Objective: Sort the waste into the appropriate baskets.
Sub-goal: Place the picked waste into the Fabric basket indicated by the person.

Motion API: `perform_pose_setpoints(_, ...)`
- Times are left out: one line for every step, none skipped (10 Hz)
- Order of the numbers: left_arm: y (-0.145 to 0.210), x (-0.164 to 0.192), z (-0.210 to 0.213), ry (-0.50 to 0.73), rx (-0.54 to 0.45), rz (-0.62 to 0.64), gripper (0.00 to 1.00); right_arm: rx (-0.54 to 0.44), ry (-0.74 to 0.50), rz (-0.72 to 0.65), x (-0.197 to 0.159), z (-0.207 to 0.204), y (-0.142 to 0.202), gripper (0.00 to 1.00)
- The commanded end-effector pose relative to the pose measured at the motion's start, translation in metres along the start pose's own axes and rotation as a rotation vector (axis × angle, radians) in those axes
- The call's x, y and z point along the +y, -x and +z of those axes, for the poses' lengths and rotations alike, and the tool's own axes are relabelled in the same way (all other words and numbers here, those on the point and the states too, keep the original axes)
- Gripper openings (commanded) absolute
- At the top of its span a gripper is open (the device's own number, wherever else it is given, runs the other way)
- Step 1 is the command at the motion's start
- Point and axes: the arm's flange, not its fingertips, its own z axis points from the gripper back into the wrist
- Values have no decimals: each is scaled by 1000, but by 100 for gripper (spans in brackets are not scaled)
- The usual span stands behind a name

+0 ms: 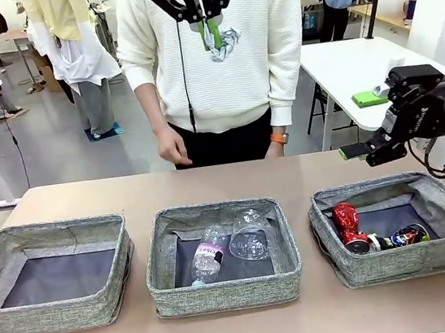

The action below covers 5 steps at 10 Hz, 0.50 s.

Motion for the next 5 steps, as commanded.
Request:
perform_pose_setpoints(4,3,1,16,-6,12,6,-19,-10,-13,4,-4,-1,100)
perform_pose_setpoints(4,3,1,16,-6,12,6,-19,-10,-13,4,-4,-1,100)
perform_pose_setpoints(4,3,1,16,-6,12,6,-19,-10,-13,4,-4,-1,100)
perform_pose_setpoints(4,3,1,16,-6,12,6,-19,-10,-13,4,-4,-1,100)
perform_pose_setpoints(4,3,1,16,-6,12,6,-19,-10,-13,4,-4,-1,100)
